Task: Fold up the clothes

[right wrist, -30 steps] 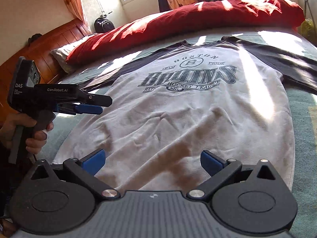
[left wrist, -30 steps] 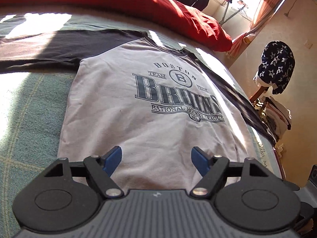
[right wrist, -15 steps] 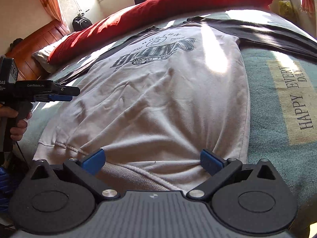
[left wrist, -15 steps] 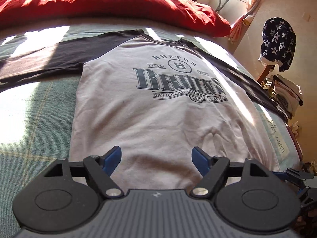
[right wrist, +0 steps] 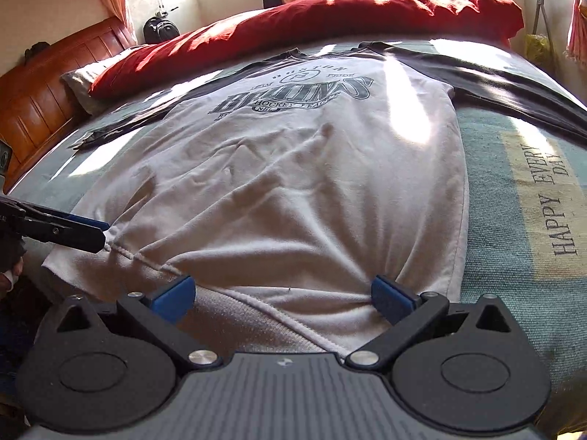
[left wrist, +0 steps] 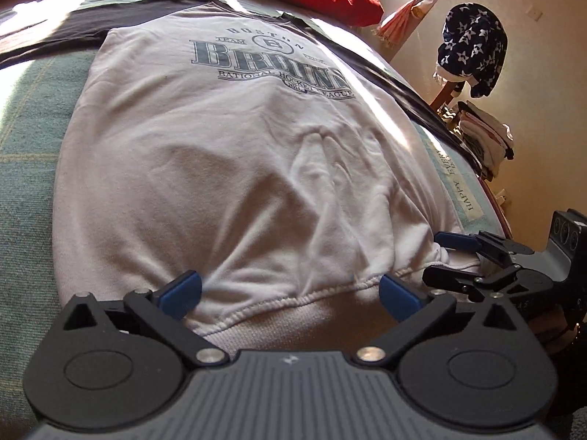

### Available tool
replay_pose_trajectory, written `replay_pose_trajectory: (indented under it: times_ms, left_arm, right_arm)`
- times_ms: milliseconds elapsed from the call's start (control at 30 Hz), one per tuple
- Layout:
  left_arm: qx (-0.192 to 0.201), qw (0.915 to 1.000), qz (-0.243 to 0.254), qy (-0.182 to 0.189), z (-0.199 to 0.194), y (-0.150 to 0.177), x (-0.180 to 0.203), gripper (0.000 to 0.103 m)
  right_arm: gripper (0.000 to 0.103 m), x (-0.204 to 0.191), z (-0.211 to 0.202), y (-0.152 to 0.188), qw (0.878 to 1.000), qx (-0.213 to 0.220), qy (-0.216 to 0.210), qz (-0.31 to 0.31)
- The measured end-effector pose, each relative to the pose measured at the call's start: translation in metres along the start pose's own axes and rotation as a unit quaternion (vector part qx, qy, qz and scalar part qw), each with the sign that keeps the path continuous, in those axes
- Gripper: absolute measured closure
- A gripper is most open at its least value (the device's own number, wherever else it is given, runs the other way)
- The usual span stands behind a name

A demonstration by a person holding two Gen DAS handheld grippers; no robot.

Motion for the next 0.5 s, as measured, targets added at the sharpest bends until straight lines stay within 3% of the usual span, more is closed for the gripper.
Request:
replay_pose_trajectory:
  times_ms: [367, 500]
  left_arm:
    - [0.012, 0.9995, 0.028, -0.008, -0.0011, 0.0099, 0.0041, 0.001]
    - [0.015, 0.9999, 0.008, 0.002, -0.0023, 0.0096, -0.0009, 0.001]
  right_arm:
    - [0.000, 0.0017, -0.0014, 0.0005, 1.000, 0.006, -0.007, 0.003]
    - [0.000, 0.0006, 0.0003, -0.0002, 1.000, 0.004, -0.003, 0.003]
Point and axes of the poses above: each gripper's, at about its wrist camera, not at the fingertips, and z roughly the way its jaws point, x to its right, y to its underside, the point moved 3 cm from there along z, roughly the way its jaws point, and after that the axes turned 14 degrees about -y, right-handed, at the moved point
